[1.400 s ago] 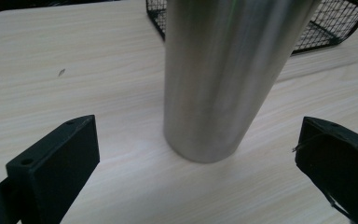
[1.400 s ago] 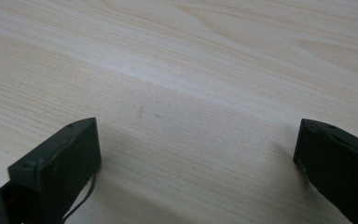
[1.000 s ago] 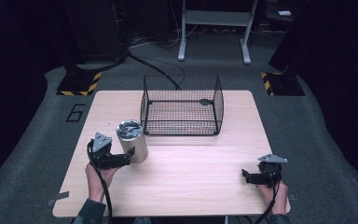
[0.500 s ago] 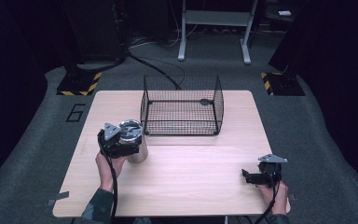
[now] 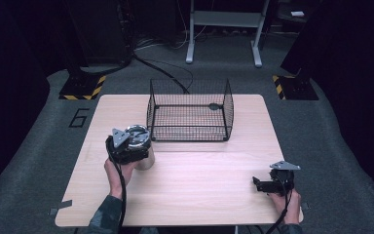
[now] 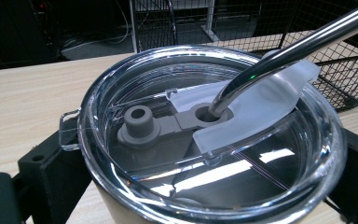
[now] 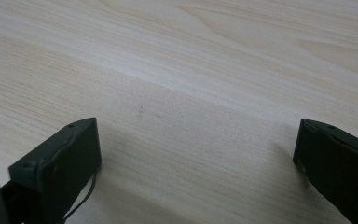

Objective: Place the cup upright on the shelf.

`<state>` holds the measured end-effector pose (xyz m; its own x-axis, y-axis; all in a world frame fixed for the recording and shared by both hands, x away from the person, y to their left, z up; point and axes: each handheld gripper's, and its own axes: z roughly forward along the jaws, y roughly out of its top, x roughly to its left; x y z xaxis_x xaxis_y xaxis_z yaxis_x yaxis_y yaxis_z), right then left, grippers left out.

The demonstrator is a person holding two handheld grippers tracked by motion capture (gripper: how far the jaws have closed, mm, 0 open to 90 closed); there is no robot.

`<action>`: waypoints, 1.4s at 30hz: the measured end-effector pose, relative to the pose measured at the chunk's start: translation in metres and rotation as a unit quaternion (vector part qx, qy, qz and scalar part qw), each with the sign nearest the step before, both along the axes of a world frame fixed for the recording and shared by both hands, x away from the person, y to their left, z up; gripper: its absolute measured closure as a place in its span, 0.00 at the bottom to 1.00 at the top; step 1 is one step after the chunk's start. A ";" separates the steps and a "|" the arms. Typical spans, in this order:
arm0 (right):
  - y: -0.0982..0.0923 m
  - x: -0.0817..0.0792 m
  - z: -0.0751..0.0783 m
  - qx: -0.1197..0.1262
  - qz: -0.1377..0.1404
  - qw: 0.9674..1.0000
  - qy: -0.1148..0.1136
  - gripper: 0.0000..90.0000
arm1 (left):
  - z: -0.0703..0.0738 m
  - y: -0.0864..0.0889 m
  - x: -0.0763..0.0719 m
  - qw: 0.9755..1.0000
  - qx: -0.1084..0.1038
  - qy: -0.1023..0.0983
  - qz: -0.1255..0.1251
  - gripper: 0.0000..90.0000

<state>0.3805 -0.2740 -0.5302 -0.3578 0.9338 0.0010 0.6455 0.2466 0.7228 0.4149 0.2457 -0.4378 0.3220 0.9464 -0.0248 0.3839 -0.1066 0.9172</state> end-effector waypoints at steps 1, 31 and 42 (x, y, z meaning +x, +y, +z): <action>0.000 0.000 0.000 0.000 0.001 1.000 0.002 0.00 | 0.000 0.000 0.000 1.000 0.001 -0.001 -0.001 0.04; 0.000 0.000 0.000 0.001 0.000 1.000 0.002 0.00 | 0.025 0.002 -0.008 0.998 0.014 -0.008 -0.056 0.04; 0.000 0.000 0.000 0.001 0.000 1.000 0.002 0.00 | 0.040 -0.010 -0.013 0.996 0.015 -0.016 -0.083 0.04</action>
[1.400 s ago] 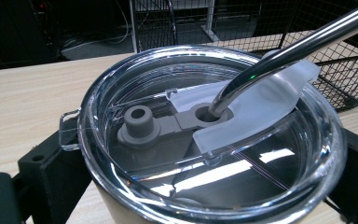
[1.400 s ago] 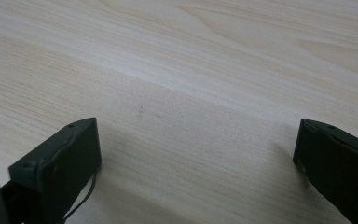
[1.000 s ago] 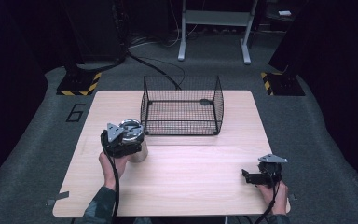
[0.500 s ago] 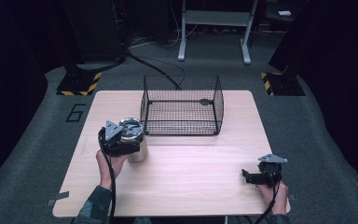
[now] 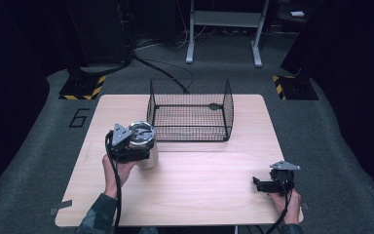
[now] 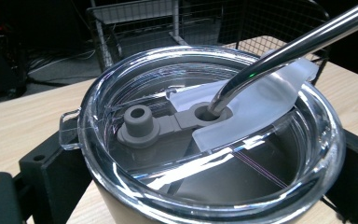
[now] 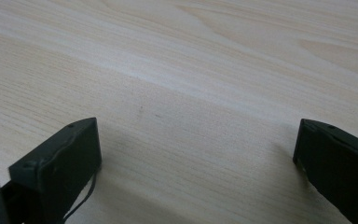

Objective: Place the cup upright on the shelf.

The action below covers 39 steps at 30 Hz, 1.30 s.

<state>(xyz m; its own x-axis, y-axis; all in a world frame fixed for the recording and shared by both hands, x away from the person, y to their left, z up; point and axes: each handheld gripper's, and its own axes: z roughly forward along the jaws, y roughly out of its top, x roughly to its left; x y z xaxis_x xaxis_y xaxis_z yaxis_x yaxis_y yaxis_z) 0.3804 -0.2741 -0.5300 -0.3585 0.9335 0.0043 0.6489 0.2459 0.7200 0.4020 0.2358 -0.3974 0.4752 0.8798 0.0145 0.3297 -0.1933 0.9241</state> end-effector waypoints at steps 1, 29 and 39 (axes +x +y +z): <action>0.000 0.000 0.000 0.001 -0.001 1.000 0.000 0.00 | 0.002 -0.001 0.000 1.000 0.001 0.001 -0.003 0.04; 0.000 0.000 0.000 0.001 -0.002 1.000 0.000 0.00 | 0.032 -0.040 0.010 0.998 0.003 -0.006 -0.069 0.04; 0.000 0.000 0.000 0.000 0.000 1.000 0.001 0.00 | 0.045 -0.050 0.013 0.996 0.000 -0.010 -0.084 0.04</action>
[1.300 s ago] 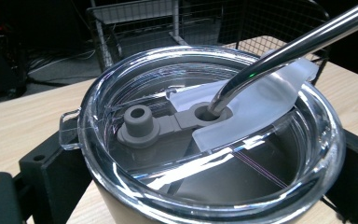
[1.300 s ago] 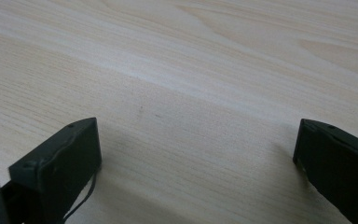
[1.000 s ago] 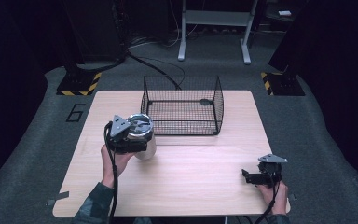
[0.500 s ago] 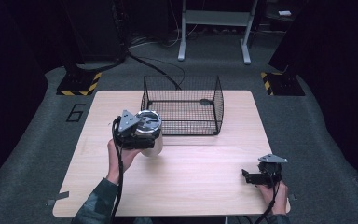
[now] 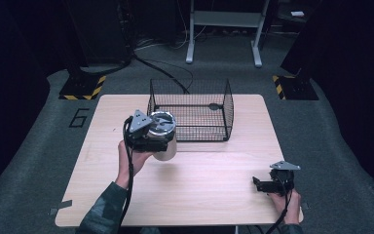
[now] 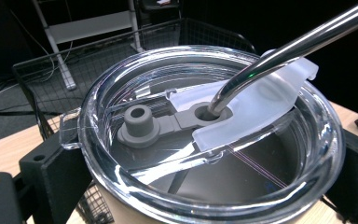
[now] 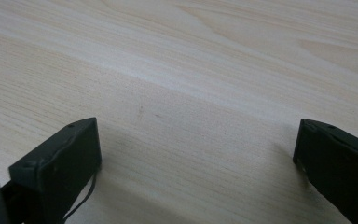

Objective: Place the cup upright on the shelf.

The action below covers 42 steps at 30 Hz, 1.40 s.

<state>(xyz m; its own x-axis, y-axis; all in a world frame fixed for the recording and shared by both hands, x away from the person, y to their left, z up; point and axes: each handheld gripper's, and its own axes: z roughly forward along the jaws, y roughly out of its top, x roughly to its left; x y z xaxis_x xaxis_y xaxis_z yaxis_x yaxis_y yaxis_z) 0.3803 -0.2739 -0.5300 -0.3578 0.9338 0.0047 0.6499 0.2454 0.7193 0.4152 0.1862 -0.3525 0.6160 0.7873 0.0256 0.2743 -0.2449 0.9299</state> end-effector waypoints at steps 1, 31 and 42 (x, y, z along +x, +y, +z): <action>0.000 0.000 0.000 0.000 0.000 1.000 0.000 0.00 | 0.000 0.000 0.000 1.000 0.000 0.000 0.000 0.04; 0.000 0.000 0.000 -0.001 0.002 1.000 -0.001 0.00 | 0.045 -0.021 0.030 1.000 -0.007 -0.012 -0.026 0.04; 0.000 0.000 0.000 0.001 -0.001 1.000 -0.001 0.00 | 0.058 -0.030 0.042 0.999 -0.011 -0.015 -0.031 0.04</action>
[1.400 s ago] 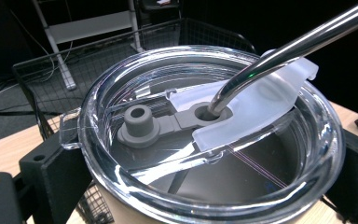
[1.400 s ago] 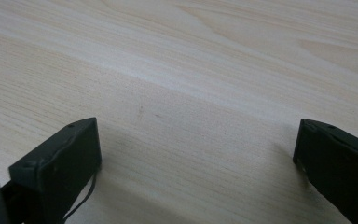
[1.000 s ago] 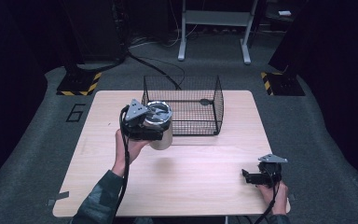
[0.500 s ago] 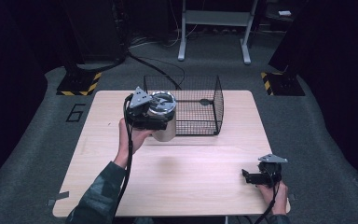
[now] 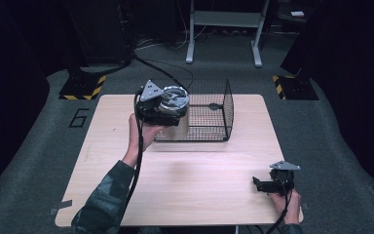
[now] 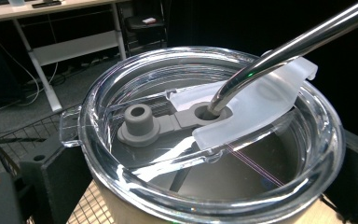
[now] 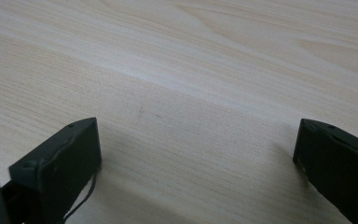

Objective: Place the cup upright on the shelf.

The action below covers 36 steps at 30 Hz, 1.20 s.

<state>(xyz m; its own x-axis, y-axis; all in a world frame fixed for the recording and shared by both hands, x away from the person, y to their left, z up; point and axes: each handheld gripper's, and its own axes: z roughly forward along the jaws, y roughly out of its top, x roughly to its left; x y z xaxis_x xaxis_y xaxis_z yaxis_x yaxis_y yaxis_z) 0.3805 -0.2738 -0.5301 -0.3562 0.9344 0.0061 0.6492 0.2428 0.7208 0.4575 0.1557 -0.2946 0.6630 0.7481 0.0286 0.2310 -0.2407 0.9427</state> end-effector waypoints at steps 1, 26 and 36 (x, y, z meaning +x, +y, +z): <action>0.000 0.000 0.000 0.000 0.000 1.000 0.000 0.00 | 0.001 -0.001 0.001 1.000 0.001 -0.003 0.000 0.04; 0.000 0.000 0.000 0.000 0.000 1.000 0.000 0.00 | 0.013 -0.027 0.041 1.000 -0.003 -0.005 0.014 0.04; 0.000 0.000 0.000 0.002 -0.003 1.000 0.000 0.00 | 0.009 -0.038 0.058 1.000 -0.005 0.000 0.023 0.04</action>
